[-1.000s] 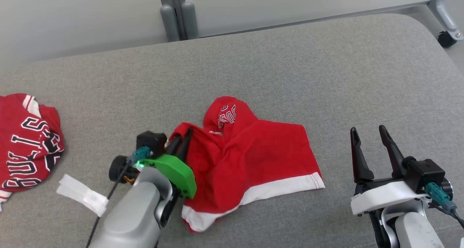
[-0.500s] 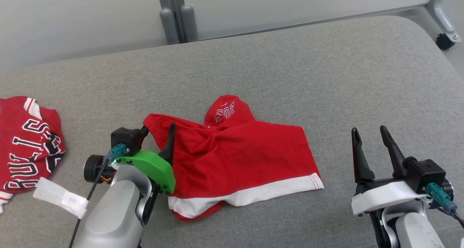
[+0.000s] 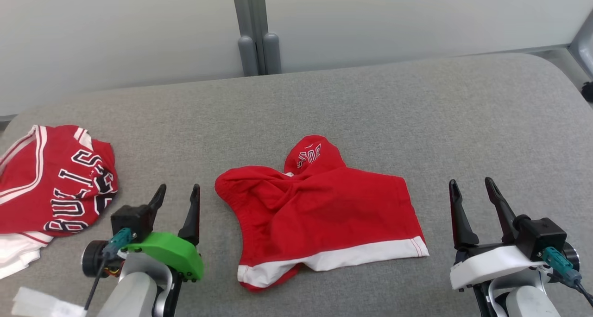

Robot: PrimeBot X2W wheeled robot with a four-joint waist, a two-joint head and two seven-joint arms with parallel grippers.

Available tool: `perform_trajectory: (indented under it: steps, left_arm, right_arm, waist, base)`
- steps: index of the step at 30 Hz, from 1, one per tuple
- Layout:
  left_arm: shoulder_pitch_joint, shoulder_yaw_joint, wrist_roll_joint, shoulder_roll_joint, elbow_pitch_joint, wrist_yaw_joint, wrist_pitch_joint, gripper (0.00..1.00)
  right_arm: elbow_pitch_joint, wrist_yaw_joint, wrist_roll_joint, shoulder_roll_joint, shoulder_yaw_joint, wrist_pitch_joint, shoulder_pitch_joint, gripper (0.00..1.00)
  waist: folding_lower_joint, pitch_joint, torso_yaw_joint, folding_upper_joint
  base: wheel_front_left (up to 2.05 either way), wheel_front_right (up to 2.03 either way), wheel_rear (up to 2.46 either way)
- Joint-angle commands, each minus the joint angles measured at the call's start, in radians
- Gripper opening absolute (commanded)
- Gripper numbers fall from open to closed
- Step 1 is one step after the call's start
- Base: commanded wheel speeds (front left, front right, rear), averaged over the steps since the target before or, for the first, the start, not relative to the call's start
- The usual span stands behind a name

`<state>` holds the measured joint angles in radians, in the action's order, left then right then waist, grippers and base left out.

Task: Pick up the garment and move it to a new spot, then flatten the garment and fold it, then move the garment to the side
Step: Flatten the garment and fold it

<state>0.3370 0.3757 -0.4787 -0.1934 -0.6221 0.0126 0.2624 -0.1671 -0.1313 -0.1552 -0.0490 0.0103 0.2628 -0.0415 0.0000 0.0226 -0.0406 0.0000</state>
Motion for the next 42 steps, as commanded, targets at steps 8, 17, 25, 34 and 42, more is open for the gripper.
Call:
perform_trajectory:
  steps: [8,17,25,34,42]
  left_arm:
    - [-0.139,-0.141,0.098,-0.029,0.233,-0.03,0.002,1.0]
    - [-0.303,-0.267,0.195,0.014,0.449,0.0,0.002,1.0]
    - [-0.421,-0.352,0.264,0.049,0.511,0.052,0.002,1.0]
    - [-0.428,-0.374,0.298,0.069,0.465,0.093,0.002,1.0]
    - [-0.409,-0.38,0.315,0.084,0.432,0.109,0.002,1.0]
  right_arm:
    - [0.005,0.001,0.027,-0.008,0.005,0.003,0.034,1.0]
    - [0.003,0.001,0.028,-0.018,-0.019,0.003,0.052,1.0]
    - [0.004,0.001,0.024,-0.025,-0.029,0.003,0.084,1.0]
    - [-0.009,0.001,0.01,-0.042,-0.041,0.003,0.098,1.0]
    - [-0.012,0.001,0.011,-0.039,-0.046,0.003,0.1,1.0]
  waist:
    - [0.0,-0.045,0.06,0.0]
    - [0.0,-0.064,0.058,0.0]
    - [0.0,-0.075,0.057,0.0]
    - [0.0,-0.083,0.074,0.0]
    - [0.0,-0.084,0.079,0.0]
  base:
    - [0.0,0.0,0.0]
    - [0.0,0.0,0.0]
    - [0.0,0.0,0.0]
    - [0.0,0.0,0.0]
    - [0.0,0.0,0.0]
